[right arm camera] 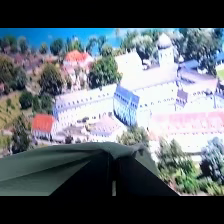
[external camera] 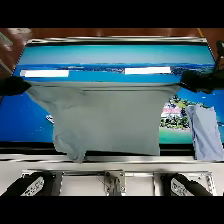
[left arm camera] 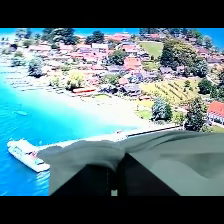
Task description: Fold the shirts.
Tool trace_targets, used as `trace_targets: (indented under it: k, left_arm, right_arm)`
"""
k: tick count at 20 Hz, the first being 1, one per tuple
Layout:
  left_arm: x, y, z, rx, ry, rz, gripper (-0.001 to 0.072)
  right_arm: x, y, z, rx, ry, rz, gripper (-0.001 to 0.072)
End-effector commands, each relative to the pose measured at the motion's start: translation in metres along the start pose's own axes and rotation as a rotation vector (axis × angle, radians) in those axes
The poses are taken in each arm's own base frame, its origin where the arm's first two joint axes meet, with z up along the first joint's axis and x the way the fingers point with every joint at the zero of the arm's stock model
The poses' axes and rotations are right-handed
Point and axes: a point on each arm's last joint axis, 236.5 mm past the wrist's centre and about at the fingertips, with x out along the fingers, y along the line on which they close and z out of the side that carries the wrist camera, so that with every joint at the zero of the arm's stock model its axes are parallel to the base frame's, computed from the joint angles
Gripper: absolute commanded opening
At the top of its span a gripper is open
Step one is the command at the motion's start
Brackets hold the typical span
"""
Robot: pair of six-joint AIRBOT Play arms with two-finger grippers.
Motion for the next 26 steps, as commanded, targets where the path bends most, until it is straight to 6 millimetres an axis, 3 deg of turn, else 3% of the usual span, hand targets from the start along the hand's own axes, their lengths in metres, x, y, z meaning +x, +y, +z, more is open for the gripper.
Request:
trace_targets:
  k: [1,3,5,9,10,11,12,14,15,17,20,22,24,26]
  left_arm:
    - [0.078,-0.012,0.024,-0.067,-0.066,-0.129,0.0035]
    - [0.119,-0.01,0.015,-0.112,-0.023,-0.145,0.0035]
    - [0.159,-0.013,-0.01,-0.15,0.07,-0.167,0.0035]
    - [0.214,-0.037,-0.068,-0.216,0.273,-0.234,0.0052]
    - [0.22,-0.041,-0.079,-0.244,0.314,-0.242,0.0206]
    - [0.221,-0.043,-0.089,-0.27,0.359,-0.247,0.0496]
    - [0.214,-0.041,-0.098,-0.28,0.415,-0.254,0.0684]
    - [0.184,-0.024,-0.119,-0.248,0.564,-0.265,0.0659]
    - [0.163,-0.01,-0.133,-0.225,0.646,-0.275,0.0659]
    - [0.124,0.015,-0.155,-0.235,0.756,-0.3,0.0658]
    - [0.095,0.05,-0.187,-0.355,0.734,-0.274,0.0659]
    - [0.094,0.069,-0.221,-0.465,0.709,-0.228,0.0658]
    - [0.099,0.077,-0.254,-0.534,0.728,-0.212,0.0659]
    - [0.111,0.082,-0.272,-0.556,0.71,-0.183,0.066]
  right_arm:
    - [0.062,0.0,0.061,0.18,-0.215,0.112,0.0059]
    - [0.079,-0.01,0.072,0.216,-0.26,0.104,0.0059]
    - [0.101,-0.019,0.062,0.23,-0.217,0.089,0.0059]
    - [0.157,-0.01,-0.01,0.214,0.063,0.089,0.0062]
    - [0.166,-0.004,-0.022,0.208,0.103,0.093,0.0146]
    - [0.17,0.001,-0.029,0.209,0.126,0.102,0.0467]
    - [0.167,0.006,-0.031,0.213,0.143,0.119,0.0681]
    - [0.148,0.0,-0.031,0.139,0.191,0.11,0.068]
    - [0.132,-0.013,-0.033,0.087,0.228,0.074,0.068]
    - [0.094,-0.056,-0.053,0.032,0.345,-0.054,0.068]
    - [0.042,-0.117,-0.098,0.109,0.566,-0.192,0.068]
    - [0.032,-0.122,-0.119,0.227,0.631,-0.125,0.068]
    - [0.035,-0.109,-0.135,0.308,0.666,-0.022,0.068]
    - [0.044,-0.095,-0.143,0.327,0.674,0.043,0.068]
